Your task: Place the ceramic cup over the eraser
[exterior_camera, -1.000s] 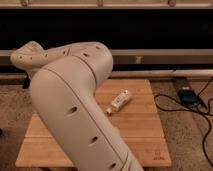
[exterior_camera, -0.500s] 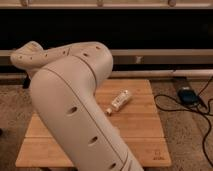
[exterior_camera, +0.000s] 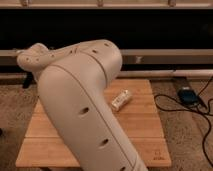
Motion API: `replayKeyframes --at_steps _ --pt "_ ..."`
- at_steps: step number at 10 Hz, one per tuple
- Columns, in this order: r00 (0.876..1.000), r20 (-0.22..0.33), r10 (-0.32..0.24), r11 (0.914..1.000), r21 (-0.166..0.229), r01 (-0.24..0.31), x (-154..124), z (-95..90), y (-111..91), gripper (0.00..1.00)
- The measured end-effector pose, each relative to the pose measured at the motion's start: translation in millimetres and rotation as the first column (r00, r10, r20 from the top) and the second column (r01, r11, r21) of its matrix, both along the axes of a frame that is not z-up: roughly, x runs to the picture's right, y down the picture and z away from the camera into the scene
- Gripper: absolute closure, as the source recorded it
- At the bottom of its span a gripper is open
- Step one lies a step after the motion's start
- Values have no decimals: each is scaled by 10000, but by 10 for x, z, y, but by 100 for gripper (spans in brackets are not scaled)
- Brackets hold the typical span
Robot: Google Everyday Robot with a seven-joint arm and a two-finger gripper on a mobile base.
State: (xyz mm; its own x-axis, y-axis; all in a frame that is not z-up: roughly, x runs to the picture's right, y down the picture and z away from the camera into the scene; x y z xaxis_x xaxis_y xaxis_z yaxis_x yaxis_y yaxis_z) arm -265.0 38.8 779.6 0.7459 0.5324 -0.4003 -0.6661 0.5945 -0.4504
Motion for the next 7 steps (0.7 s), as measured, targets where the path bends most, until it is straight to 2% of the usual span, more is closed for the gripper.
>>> replayKeyframes --at_steps 1,3,4,7 --pt "9998 -127 150 9999 -78 -151 177 -55 89 20" --pt "9963 -486 712 9964 -421 -733 635 -280 406 20" --pt "9942 -612 885 9941 -573 -921 765 -376 556 20" --pt "9813 -1259 1455 9839 -856 -1569 1299 -629 1034 20"
